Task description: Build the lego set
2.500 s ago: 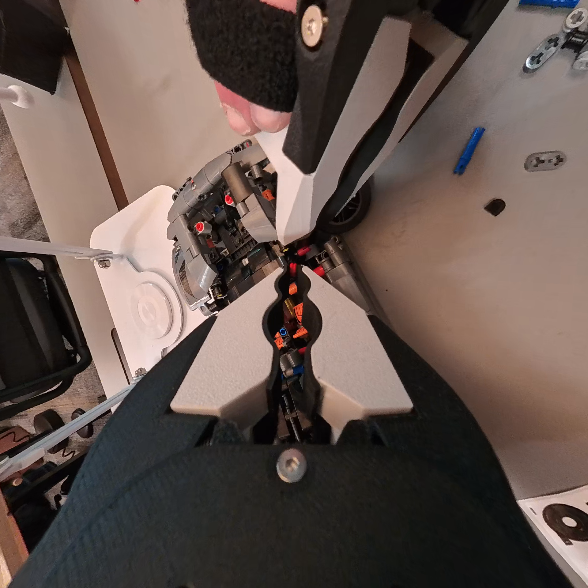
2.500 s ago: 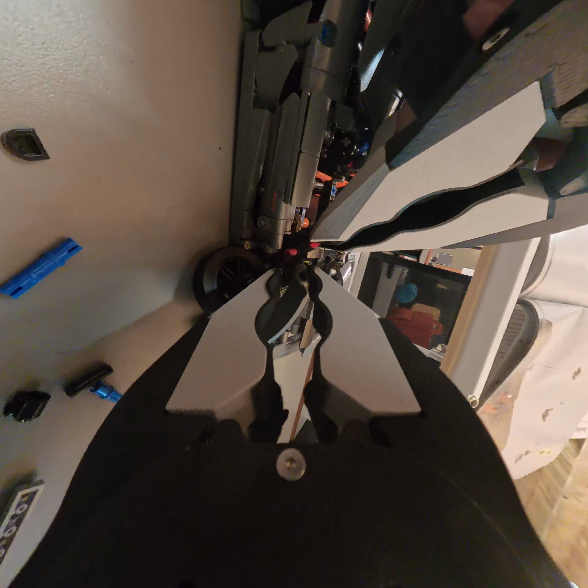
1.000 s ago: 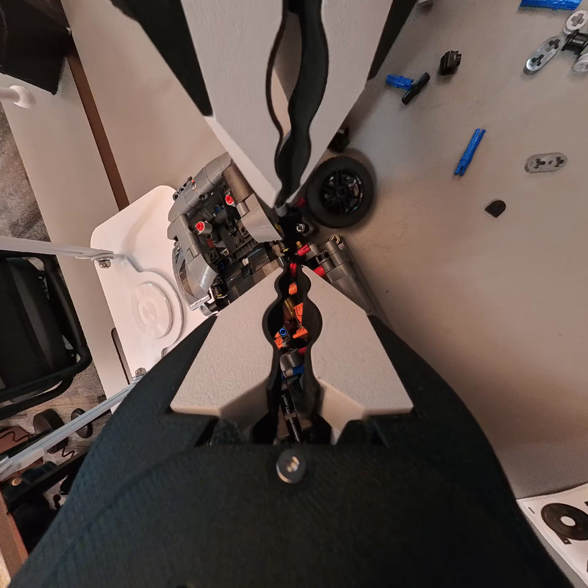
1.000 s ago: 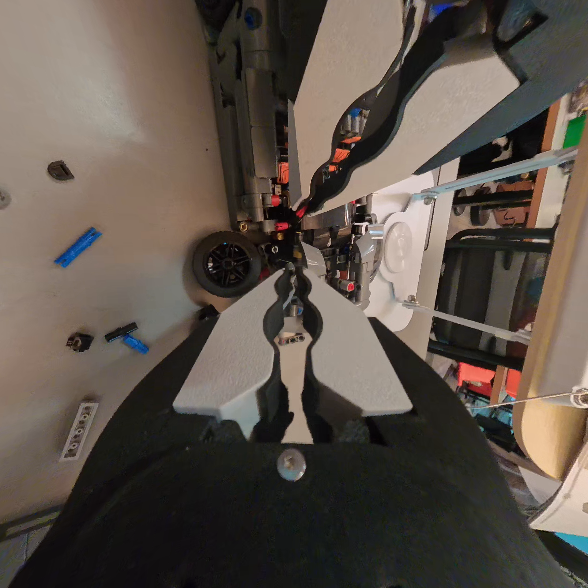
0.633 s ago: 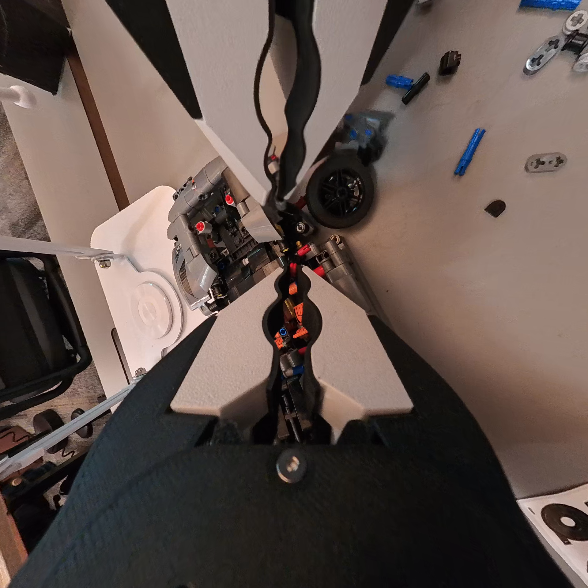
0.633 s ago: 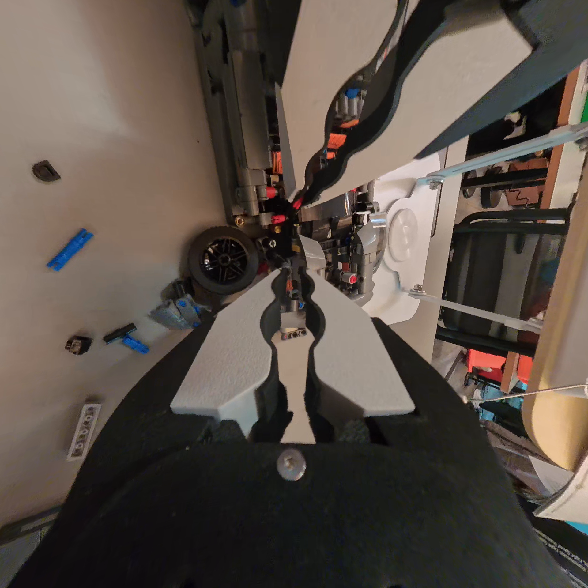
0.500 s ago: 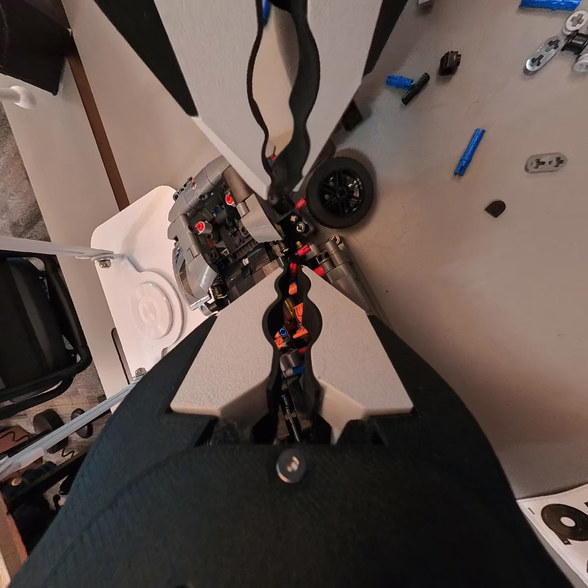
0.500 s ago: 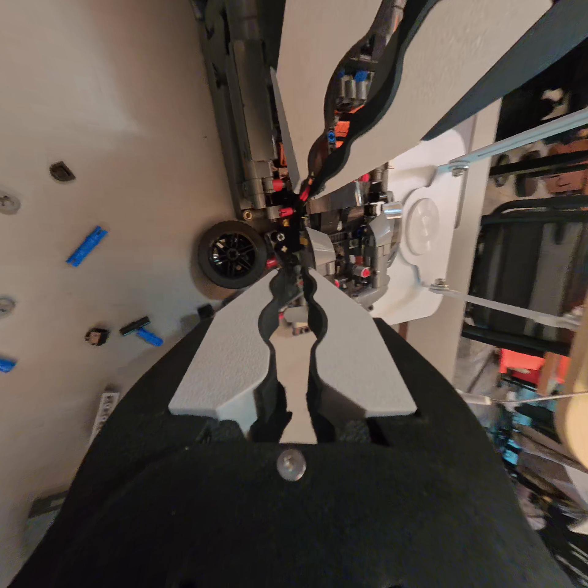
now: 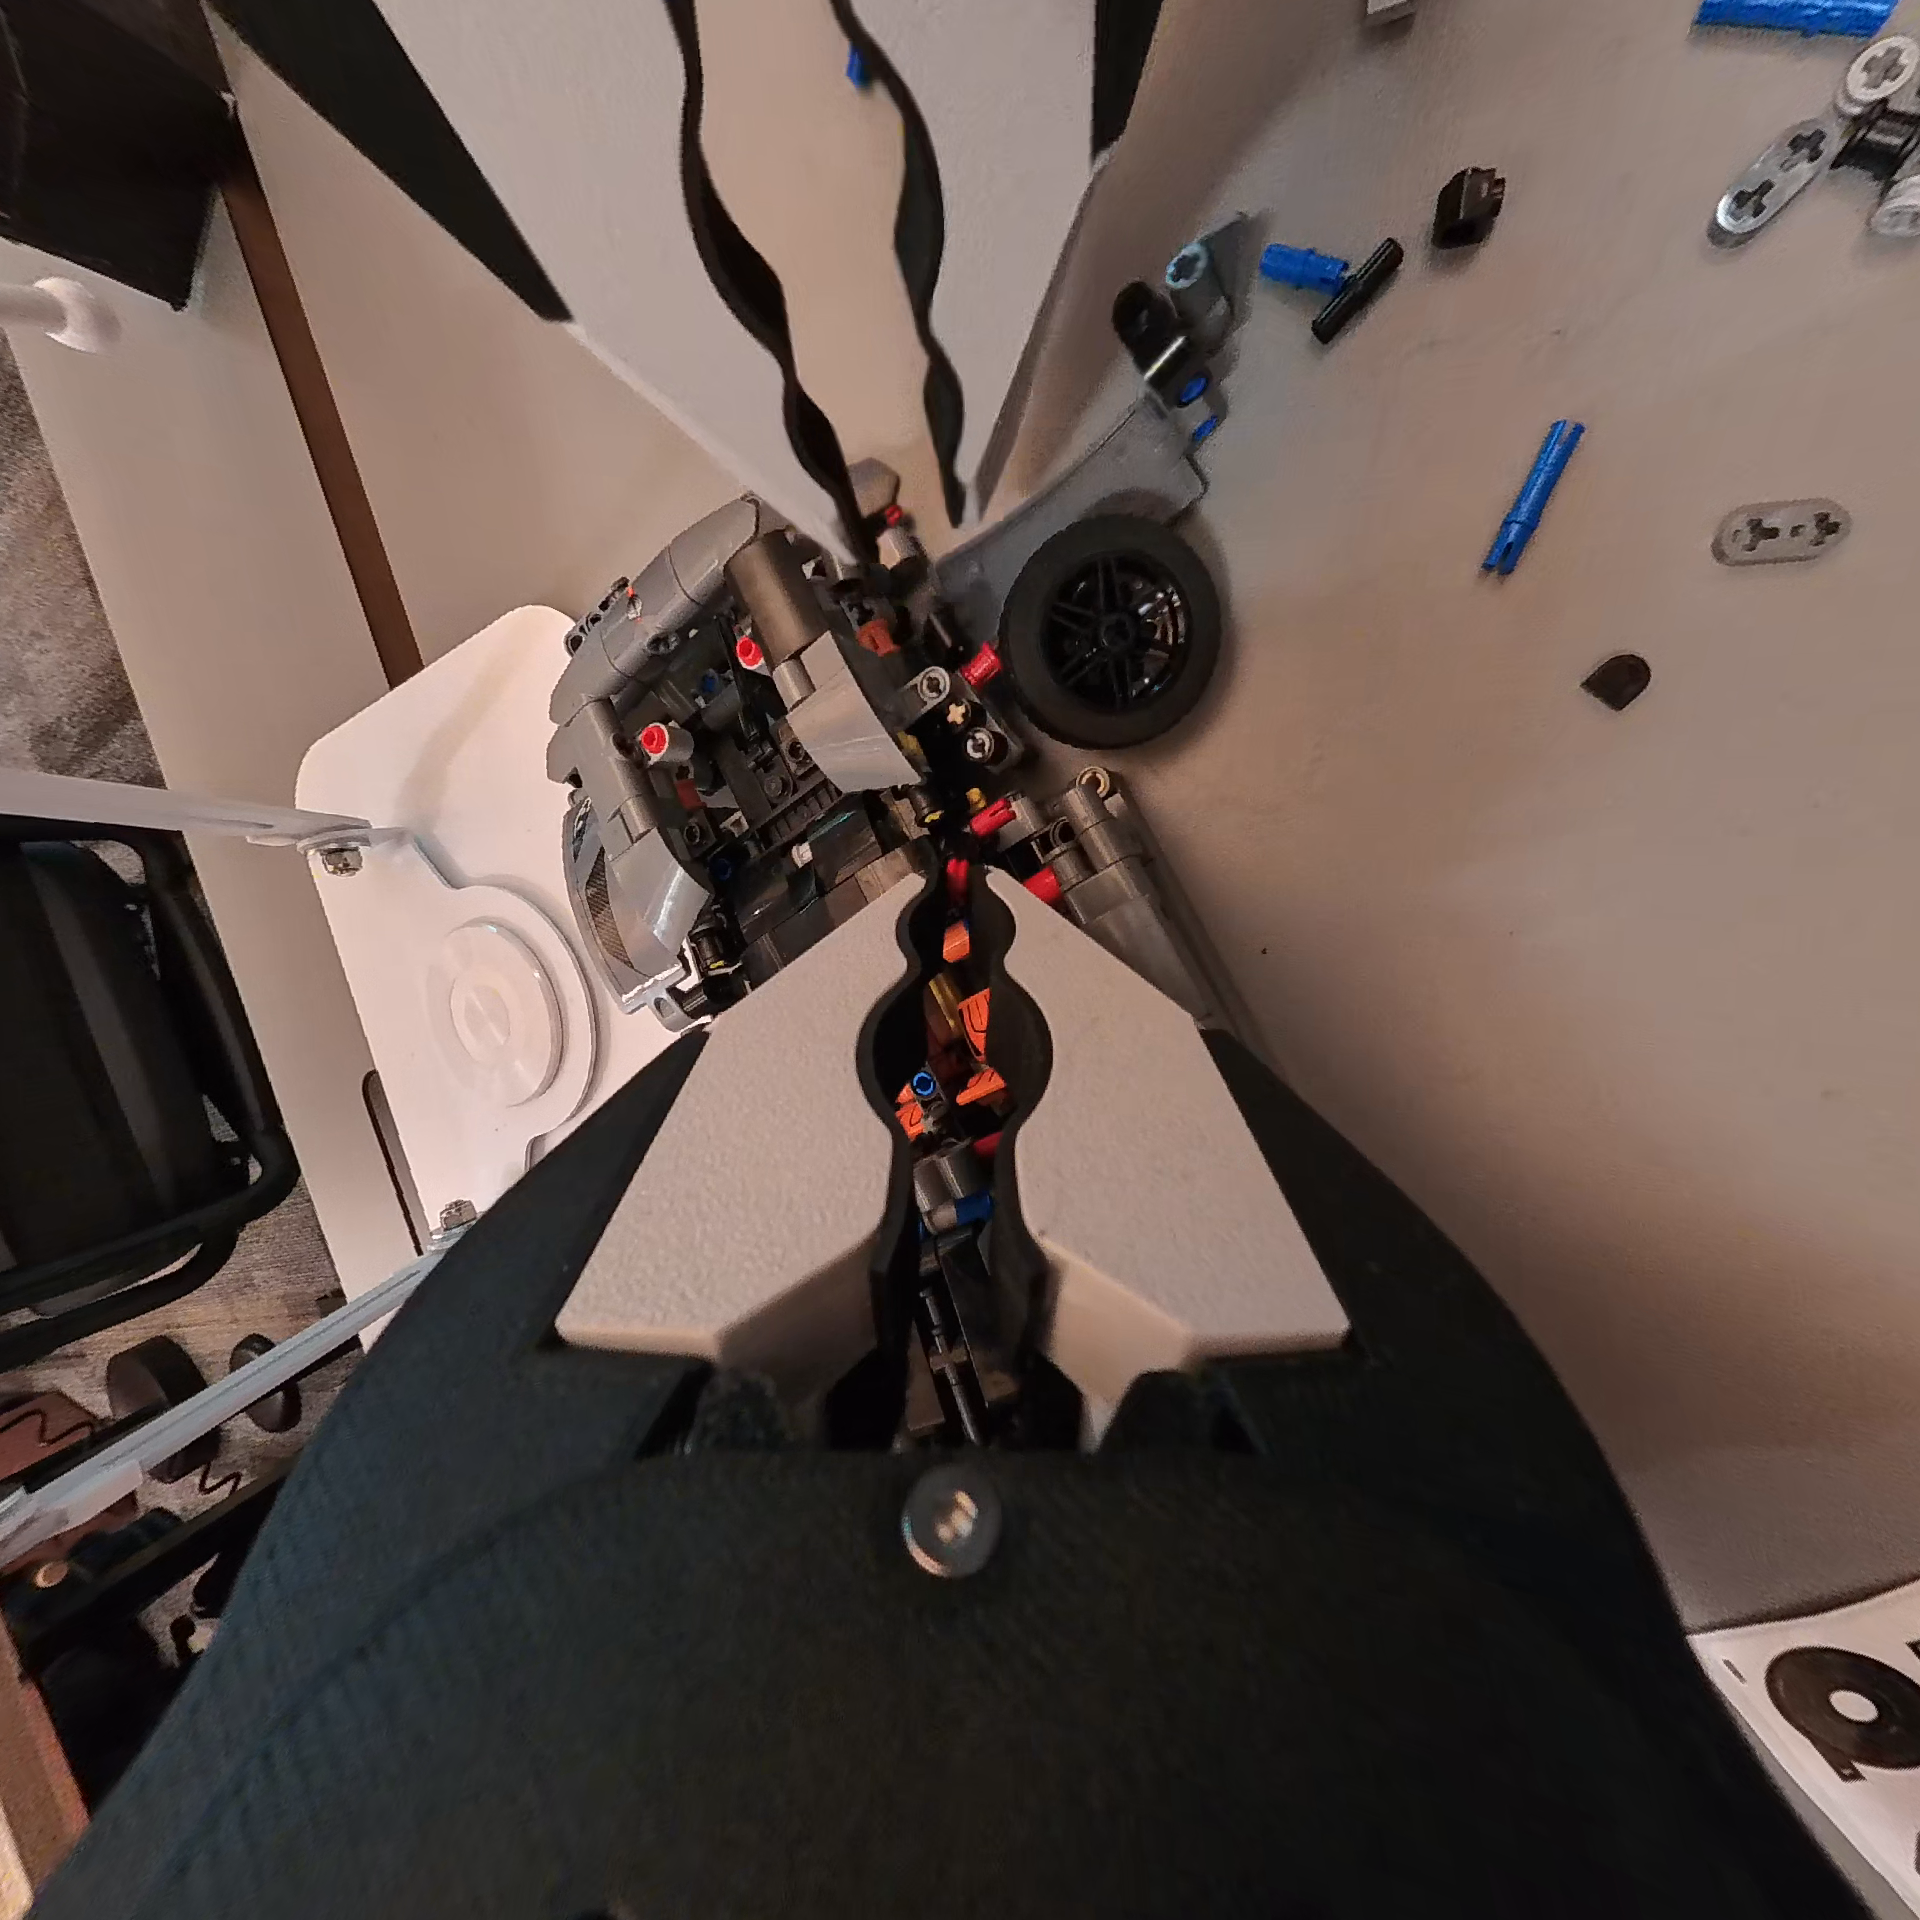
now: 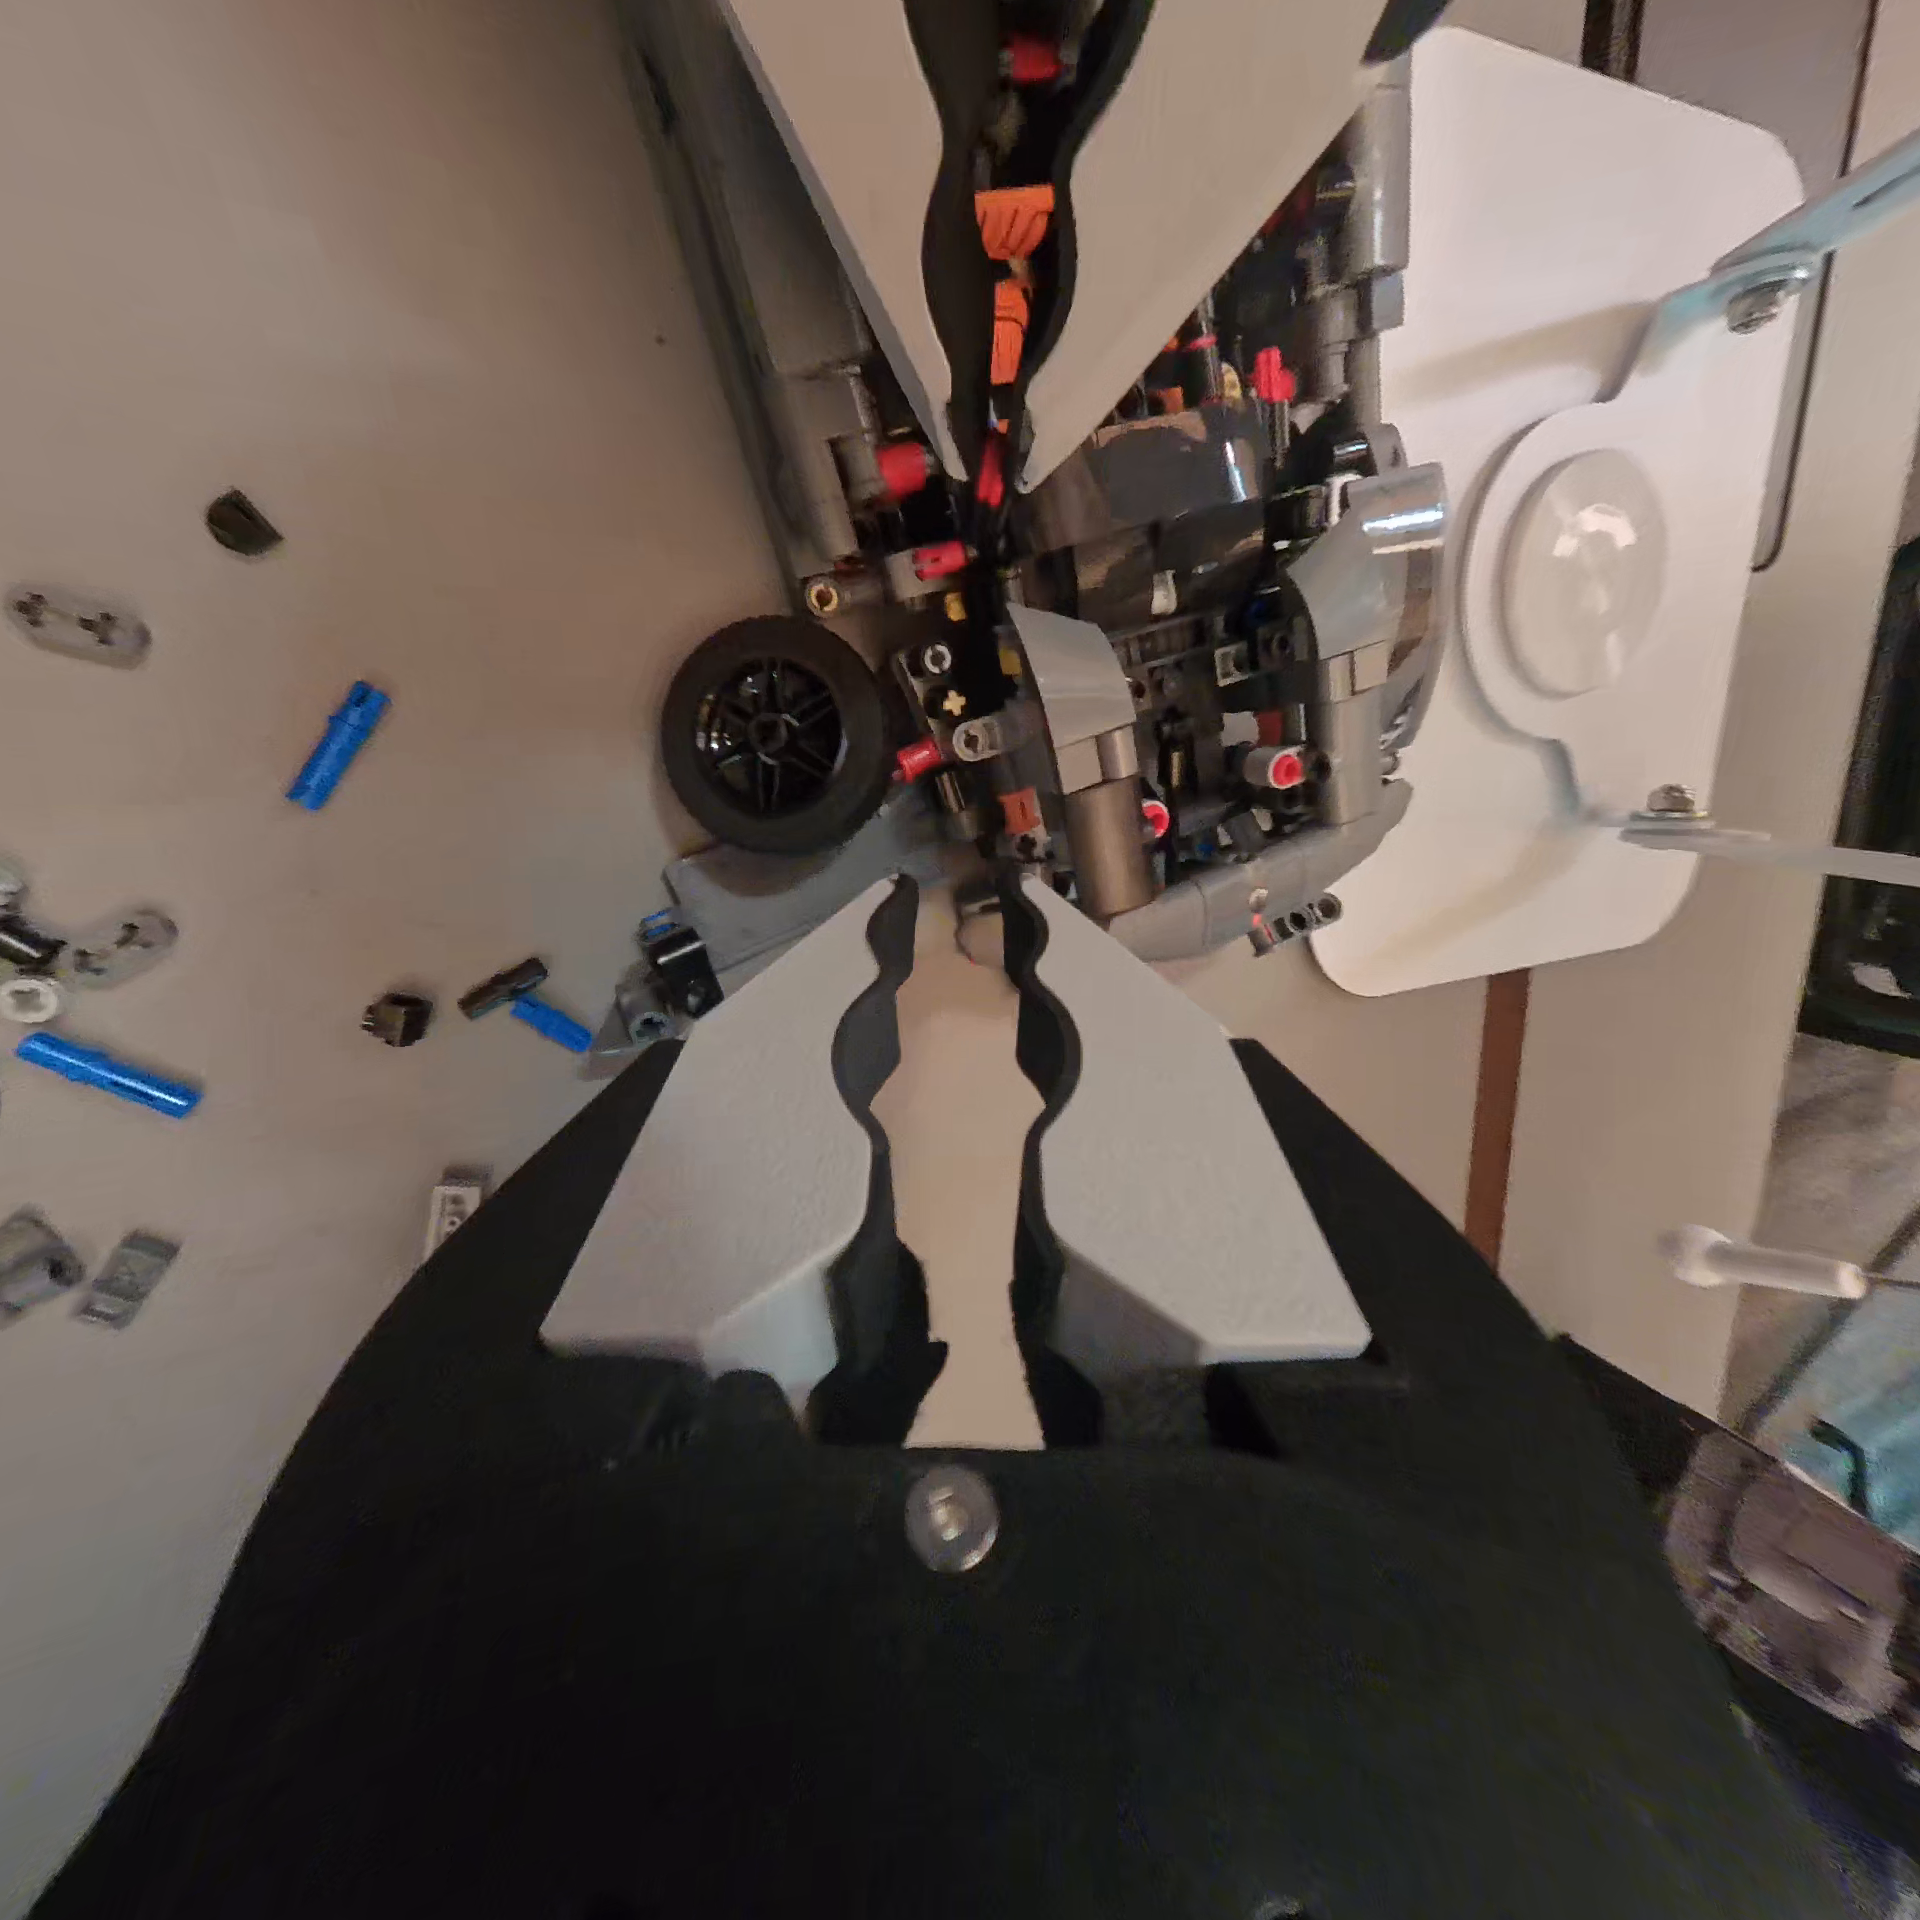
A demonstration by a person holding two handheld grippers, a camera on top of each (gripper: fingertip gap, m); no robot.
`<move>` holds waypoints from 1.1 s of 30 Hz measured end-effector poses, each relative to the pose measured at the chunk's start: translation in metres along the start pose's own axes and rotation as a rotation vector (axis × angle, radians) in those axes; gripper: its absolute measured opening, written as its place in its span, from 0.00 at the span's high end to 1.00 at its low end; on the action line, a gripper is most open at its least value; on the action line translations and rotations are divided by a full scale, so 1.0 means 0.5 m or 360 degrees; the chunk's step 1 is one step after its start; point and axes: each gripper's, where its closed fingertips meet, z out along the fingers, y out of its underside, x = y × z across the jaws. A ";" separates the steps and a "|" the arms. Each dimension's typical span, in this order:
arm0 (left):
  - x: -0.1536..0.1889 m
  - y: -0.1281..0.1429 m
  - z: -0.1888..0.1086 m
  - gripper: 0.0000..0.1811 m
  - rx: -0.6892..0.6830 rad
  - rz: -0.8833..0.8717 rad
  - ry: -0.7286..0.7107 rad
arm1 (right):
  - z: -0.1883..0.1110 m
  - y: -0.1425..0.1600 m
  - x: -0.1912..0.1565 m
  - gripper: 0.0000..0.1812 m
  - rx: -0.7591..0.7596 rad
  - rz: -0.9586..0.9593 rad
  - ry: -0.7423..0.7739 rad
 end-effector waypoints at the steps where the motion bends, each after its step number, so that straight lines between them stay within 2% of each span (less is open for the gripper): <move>1: 0.000 0.000 0.000 0.99 0.0000 0.0001 -0.0001 | 0.001 0.001 0.000 0.92 -0.0001 0.0004 -0.0007; 3: 0.000 0.000 0.000 0.99 0.0001 0.0001 0.0000 | -0.002 0.004 -0.008 0.91 -0.0003 0.0029 -0.0067; 9: 0.000 0.000 0.000 0.99 0.0006 -0.0014 0.0009 | -0.041 0.018 -0.082 0.93 -0.0006 0.0180 -0.0475; 13: 0.001 0.000 0.000 0.99 -0.0004 -0.0008 0.0007 | -0.045 0.016 -0.120 0.78 0.0056 0.0295 -0.0600; 15: 0.001 0.000 0.000 1.00 -0.0010 -0.0004 0.0000 | -0.040 0.010 -0.142 0.80 0.0091 0.0315 -0.0666; 18: 0.001 0.000 0.000 0.99 -0.0030 0.0008 -0.0017 | -0.026 0.020 -0.170 0.92 0.0033 0.0266 -0.0643; 21: 0.001 0.001 0.000 0.99 -0.0044 0.0024 -0.0031 | -0.029 0.013 -0.204 0.93 0.0050 0.0193 -0.0652; 23: 0.001 0.001 0.000 0.99 -0.0046 0.0027 -0.0032 | -0.052 0.000 -0.195 0.94 0.0133 0.0247 -0.0623; 27: 0.002 0.002 0.000 0.99 -0.0045 0.0016 -0.0024 | -0.072 -0.017 -0.135 0.87 0.0238 0.0382 -0.0417; 29: 0.001 0.002 0.000 0.99 -0.0044 0.0014 -0.0023 | -0.062 -0.015 -0.101 0.85 0.0189 0.0479 -0.0266; 33: 0.002 0.002 0.000 0.99 -0.0045 0.0014 -0.0024 | -0.032 -0.003 -0.072 0.80 0.0119 0.0693 -0.0244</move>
